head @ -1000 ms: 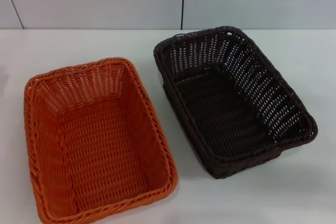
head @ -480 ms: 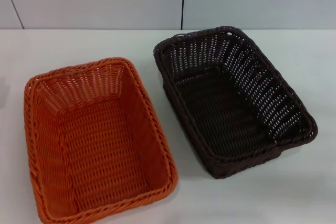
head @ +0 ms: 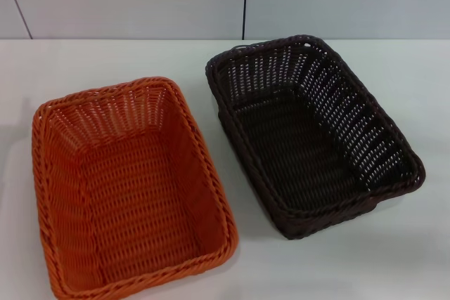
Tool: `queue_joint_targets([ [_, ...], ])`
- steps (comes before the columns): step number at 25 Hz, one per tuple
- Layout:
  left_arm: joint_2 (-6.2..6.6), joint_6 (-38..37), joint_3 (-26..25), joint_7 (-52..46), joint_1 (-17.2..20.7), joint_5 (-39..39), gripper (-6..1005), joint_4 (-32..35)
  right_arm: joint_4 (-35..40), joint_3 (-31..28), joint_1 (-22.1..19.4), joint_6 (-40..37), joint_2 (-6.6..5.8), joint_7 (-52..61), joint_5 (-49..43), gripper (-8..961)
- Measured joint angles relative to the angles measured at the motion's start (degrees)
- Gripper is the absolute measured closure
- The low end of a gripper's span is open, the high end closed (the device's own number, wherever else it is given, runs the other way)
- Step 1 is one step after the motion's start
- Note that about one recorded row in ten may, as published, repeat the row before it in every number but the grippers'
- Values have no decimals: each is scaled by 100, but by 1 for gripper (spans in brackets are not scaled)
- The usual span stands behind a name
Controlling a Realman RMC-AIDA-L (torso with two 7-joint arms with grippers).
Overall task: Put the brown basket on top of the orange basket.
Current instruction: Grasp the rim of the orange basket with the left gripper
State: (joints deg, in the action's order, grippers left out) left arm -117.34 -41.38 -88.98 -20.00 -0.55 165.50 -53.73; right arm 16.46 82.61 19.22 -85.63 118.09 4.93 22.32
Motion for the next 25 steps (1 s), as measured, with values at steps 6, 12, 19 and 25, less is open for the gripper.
queue_joint_targets([
  [6,-36,100,80,127,12,-1,189,-162,1,0,11,3,-16,0,0,306],
  [12,-39,104,96,126,37,-1,191,-225,-1,-12,-1,3,-22,0,0,306],
  [19,-44,104,96,129,30,-1,194,-226,-3,-18,-6,3,-23,36,35,306],
  [25,-44,95,135,132,11,-1,196,-226,-1,-17,9,3,-23,146,64,306],
])
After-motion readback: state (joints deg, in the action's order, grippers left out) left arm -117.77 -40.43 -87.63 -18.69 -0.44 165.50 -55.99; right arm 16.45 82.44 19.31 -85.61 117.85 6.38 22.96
